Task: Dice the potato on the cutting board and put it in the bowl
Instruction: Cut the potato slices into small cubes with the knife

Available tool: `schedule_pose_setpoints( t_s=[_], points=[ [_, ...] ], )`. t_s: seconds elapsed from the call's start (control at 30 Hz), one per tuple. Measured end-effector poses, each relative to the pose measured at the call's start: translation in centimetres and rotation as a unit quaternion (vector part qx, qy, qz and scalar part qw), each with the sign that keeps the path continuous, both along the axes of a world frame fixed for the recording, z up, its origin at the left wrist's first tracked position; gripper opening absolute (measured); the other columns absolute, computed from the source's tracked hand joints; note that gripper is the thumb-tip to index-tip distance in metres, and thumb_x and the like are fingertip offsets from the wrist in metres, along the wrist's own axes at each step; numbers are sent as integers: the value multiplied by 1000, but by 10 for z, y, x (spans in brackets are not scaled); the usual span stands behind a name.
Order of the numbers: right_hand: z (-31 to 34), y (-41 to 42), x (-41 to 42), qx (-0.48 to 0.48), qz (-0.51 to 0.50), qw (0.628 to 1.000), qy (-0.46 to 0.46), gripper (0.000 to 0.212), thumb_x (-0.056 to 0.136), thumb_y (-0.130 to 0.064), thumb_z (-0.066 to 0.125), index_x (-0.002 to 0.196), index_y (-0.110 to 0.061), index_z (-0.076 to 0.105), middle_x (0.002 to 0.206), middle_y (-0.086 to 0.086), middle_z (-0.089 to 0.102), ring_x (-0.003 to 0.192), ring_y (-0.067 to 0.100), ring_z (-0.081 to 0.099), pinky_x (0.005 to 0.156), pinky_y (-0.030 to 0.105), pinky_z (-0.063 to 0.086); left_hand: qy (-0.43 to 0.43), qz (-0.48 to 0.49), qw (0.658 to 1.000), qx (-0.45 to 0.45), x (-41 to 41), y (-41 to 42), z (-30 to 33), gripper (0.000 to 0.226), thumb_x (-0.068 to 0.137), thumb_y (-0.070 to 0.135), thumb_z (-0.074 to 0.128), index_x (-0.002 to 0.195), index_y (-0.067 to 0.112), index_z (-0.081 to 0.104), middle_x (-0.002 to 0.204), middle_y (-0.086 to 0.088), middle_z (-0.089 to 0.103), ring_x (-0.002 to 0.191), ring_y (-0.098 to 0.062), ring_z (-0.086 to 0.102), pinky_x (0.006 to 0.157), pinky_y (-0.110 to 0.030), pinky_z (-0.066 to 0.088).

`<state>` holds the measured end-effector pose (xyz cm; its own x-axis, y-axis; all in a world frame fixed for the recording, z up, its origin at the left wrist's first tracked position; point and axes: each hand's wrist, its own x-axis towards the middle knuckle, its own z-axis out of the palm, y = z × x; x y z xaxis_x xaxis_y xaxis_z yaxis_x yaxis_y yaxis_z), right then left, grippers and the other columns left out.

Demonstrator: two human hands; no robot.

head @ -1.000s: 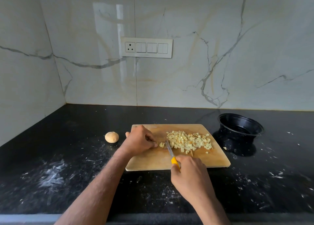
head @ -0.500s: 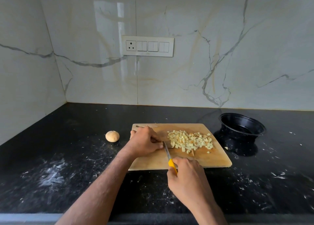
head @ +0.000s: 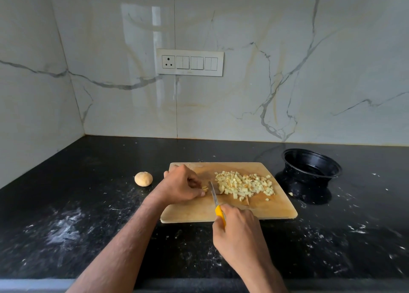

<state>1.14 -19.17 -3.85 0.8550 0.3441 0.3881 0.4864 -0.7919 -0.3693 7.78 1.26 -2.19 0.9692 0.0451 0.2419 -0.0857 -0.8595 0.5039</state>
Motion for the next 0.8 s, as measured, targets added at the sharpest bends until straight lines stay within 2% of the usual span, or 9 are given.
schedule_pose_setpoints(
  t_s=[0.07,0.17,0.3,0.4,0.5,0.63,0.8],
  points=[
    [-1,4,4,4,9,1000,-12,16,97,-32,50,82,-27,48,60,-13,44,52,4,45,43,16,28,0,11,1000,-4,1,-3,-2,18,76,39,84,91,29,82,83,19,70,98,-14,59,98,-49,46],
    [-2,10,12,11,28,999,-20,11,98,-31,51,92,-24,58,60,-14,44,52,3,44,44,13,27,-7,41,999,-2,3,-6,-3,15,78,40,83,87,28,81,79,22,67,101,-15,56,99,-48,38],
    [-10,14,20,7,40,999,-16,16,99,-32,50,100,-22,62,69,-12,56,58,4,53,50,11,34,1,55,998,-22,3,-7,-2,12,78,36,85,84,27,81,74,24,65,95,-8,55,106,-57,35],
    [-13,15,22,9,40,999,-22,16,99,-33,50,101,-22,62,70,-12,57,59,6,53,49,10,31,4,58,998,-34,2,-7,0,11,77,34,87,82,27,81,74,23,66,100,-11,57,106,-60,37],
    [-13,16,23,8,43,999,-22,15,99,-32,51,102,-23,62,70,-10,59,58,6,54,47,10,30,4,60,997,-42,1,-7,2,11,75,33,88,81,27,81,73,21,67,98,-10,57,105,-59,38],
    [-12,17,24,6,48,999,-18,18,100,-31,50,107,-22,64,72,-9,59,57,5,53,47,8,29,0,76,996,-39,1,-6,3,14,72,37,90,79,29,82,70,22,67,85,-1,55,104,-56,38],
    [-10,17,22,4,55,998,-11,20,100,-29,50,111,-21,65,71,-11,55,53,3,47,42,9,24,1,66,997,-49,2,-7,2,11,72,35,90,79,30,81,69,24,66,85,1,54,103,-53,38]
  ],
)
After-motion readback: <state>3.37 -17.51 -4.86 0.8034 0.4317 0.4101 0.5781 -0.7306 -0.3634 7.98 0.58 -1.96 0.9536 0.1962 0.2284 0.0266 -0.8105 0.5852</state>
